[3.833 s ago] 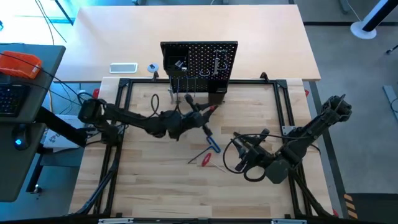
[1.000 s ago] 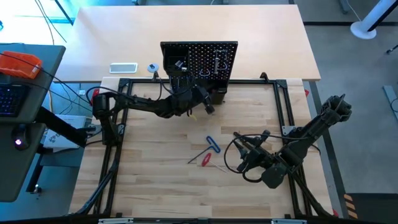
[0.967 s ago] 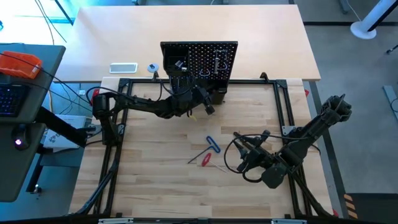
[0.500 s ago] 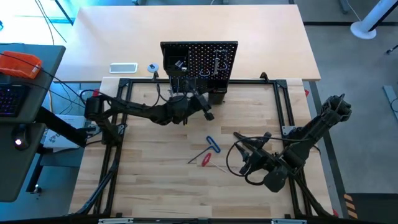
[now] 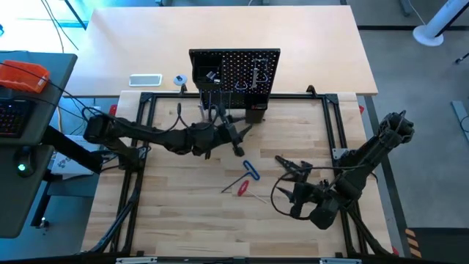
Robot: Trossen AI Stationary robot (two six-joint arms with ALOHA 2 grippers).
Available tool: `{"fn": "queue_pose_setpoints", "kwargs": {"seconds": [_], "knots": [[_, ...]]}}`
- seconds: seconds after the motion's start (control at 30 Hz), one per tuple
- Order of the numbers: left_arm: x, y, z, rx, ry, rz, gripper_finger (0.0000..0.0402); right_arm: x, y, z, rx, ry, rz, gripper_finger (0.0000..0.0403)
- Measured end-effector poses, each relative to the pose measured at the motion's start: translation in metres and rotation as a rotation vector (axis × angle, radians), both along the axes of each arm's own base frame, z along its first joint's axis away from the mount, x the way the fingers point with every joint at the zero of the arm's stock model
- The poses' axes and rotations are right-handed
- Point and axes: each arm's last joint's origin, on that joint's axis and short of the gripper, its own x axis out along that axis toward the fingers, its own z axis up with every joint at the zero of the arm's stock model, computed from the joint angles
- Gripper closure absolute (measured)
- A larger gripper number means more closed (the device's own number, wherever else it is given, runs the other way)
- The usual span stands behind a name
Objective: Hang tools onto peg board
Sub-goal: Hang the clamp on the pegboard
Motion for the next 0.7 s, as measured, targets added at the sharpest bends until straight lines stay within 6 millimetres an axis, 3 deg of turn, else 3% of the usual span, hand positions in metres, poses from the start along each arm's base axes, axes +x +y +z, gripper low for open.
{"fn": "queue_pose_setpoints", "kwargs": {"seconds": [0.37, 0.7], "knots": [[-0.010, -0.056, -0.016, -0.081, 0.176, -0.223, 0.0260, -0.017, 0.000, -0.016, 0.266, 0.299, 0.049, 0.0274], [-0.012, -0.083, -0.040, -0.219, 0.321, -0.426, 0.0261, -0.049, 0.005, -0.027, 0.389, 0.544, -0.056, 0.0274]]}}
